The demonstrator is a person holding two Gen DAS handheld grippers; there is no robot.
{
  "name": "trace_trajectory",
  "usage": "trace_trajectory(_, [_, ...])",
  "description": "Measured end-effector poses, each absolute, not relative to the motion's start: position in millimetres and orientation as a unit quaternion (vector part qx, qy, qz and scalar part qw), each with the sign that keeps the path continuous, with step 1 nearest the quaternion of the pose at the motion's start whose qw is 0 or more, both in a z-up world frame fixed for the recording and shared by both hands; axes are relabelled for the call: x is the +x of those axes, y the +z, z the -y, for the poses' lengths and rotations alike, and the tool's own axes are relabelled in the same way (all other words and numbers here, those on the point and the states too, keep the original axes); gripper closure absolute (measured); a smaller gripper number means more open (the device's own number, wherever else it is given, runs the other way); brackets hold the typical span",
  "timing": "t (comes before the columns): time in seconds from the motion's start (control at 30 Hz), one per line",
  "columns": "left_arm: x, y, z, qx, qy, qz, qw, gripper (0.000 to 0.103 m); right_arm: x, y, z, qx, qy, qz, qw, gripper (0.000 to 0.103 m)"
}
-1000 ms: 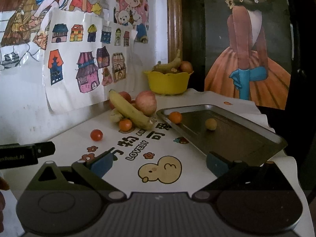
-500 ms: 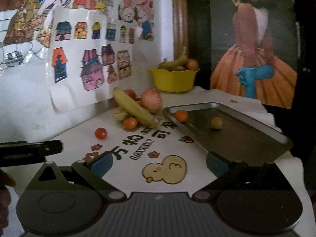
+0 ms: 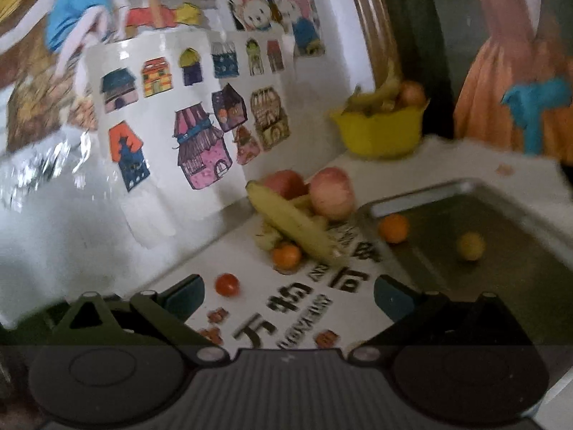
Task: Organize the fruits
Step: 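Withdraw both grippers from the tray back toward the fruit pile, then move the left gripper to the cherry tomato while the right gripper moves to the small orange fruit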
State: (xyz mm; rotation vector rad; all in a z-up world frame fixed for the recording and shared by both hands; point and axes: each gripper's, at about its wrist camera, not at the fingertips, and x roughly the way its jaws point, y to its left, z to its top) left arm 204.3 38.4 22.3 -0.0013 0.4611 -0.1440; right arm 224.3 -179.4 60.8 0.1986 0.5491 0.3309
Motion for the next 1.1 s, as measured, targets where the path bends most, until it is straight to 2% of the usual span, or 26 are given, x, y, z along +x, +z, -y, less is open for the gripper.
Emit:
trace_trajectory(0.17, [221.5,20.7,-29.9,0.011,-0.081,-0.238,0.968,0.001,263.9,56.1,178.7,0.154,0.19,-0.3,0.922,0.003])
trace_trajectory(0.4, [244.9,23.1,-20.9,0.019,-0.104,-0.249,0.963,0.001,305.5,48.8,162.3,0.174,0.185,-0.331,0.909,0.019])
trace_trajectory(0.53, [259.8,22.6,-21.6,0.003,-0.109,-0.262,0.959,0.003,322.0,43.4,155.1,0.178,0.18,-0.342,0.905,0.022])
trace_trajectory(0.83, [276.7,17.4,-21.5,-0.029,-0.13,-0.285,0.949,0.018,326.0,34.7,153.3,0.175,0.195,-0.328,0.907,0.023])
trace_trajectory(0.97, [279.8,15.3,-18.5,-0.031,-0.141,-0.291,0.946,0.026,329.3,29.7,152.3,0.172,0.193,-0.334,0.906,0.03])
trace_trajectory(1.1, [281.7,13.8,-17.3,-0.035,-0.143,-0.296,0.944,0.036,331.9,27.0,153.6,0.174,0.193,-0.333,0.906,0.032])
